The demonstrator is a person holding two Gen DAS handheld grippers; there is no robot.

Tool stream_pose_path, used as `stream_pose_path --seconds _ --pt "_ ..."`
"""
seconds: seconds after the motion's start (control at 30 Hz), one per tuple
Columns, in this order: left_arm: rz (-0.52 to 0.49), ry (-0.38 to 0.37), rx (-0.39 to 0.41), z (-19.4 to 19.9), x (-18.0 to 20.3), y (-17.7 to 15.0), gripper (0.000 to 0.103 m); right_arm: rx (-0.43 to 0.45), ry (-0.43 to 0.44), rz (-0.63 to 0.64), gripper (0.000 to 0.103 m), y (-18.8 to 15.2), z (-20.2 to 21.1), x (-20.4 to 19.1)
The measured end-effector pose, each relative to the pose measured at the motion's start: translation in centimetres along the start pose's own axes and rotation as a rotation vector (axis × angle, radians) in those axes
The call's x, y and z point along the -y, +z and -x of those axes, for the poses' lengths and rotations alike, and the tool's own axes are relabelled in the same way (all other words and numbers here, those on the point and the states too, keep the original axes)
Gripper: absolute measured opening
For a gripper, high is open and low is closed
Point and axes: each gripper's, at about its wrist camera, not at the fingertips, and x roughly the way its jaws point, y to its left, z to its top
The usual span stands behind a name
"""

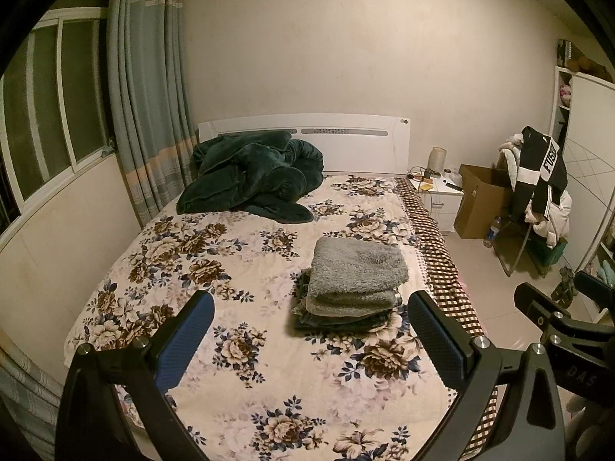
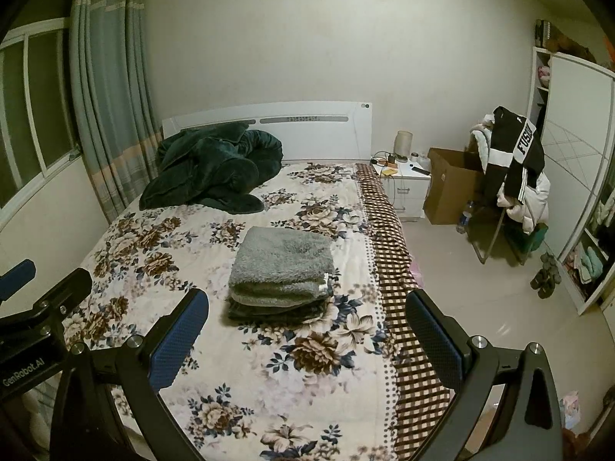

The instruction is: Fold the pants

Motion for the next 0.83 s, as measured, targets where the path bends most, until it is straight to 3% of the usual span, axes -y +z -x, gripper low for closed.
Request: stream_pose_path --seconds 0.83 --pt "0.027 0.015 -0.010 0.53 -0.54 -0.07 0.103 -0.008 -0.007 -0.010 0.103 -0.46 -0.44 0.41"
